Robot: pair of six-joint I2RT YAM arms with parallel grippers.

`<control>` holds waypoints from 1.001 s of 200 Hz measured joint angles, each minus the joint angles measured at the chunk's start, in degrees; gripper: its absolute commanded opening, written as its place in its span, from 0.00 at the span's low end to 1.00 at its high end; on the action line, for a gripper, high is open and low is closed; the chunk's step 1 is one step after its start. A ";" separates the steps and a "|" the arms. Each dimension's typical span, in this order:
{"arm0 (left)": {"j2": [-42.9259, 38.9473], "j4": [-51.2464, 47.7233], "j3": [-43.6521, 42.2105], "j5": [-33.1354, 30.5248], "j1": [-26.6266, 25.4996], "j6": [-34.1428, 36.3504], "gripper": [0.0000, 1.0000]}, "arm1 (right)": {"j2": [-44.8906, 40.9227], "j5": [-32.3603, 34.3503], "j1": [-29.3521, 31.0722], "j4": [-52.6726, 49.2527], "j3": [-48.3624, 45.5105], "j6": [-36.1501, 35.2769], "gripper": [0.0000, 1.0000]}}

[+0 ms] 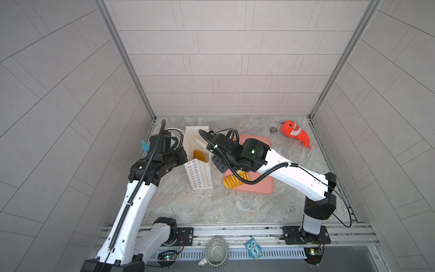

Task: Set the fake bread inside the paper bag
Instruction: 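Lower the bread into the bag opening and open the tong, then raise the empty tong out of the bag and swing it back over the tray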

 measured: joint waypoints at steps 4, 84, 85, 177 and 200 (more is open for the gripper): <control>0.00 0.00 0.00 0.00 0.00 0.00 0.13 | 0.00 0.07 0.00 0.00 0.00 0.00 0.45; 0.00 0.00 0.00 0.24 0.26 0.00 0.13 | 0.00 0.70 0.00 -0.09 0.55 -0.15 0.43; 0.00 0.00 -0.02 0.24 0.26 0.00 0.13 | 0.00 0.70 0.00 -0.09 0.59 -0.17 0.43; 0.00 -0.04 0.00 0.42 0.31 0.00 0.13 | -4.00 4.15 -0.02 -0.66 2.86 -1.51 0.42; 0.00 -0.07 0.00 0.42 0.31 0.02 0.13 | -6.56 5.38 -0.42 -1.01 2.80 -1.90 0.42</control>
